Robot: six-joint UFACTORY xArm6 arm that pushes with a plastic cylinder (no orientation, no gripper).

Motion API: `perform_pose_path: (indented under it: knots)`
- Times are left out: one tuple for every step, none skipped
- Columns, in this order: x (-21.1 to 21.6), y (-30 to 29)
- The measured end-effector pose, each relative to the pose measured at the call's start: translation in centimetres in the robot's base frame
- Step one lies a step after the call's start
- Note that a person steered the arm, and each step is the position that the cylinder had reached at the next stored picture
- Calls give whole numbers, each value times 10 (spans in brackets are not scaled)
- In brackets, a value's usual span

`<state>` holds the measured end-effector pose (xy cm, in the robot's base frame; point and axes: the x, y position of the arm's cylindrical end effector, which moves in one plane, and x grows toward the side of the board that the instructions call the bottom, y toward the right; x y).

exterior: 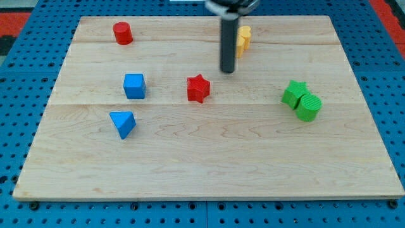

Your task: Separate both the yellow blocks from each other

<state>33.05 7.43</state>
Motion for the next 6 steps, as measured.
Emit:
perform_pose_path:
  knots:
    - [-12,-3]
    - [-12,-55]
    - [-62,-61]
    - [-76,-8]
    - [-28,23]
    - [-3,23]
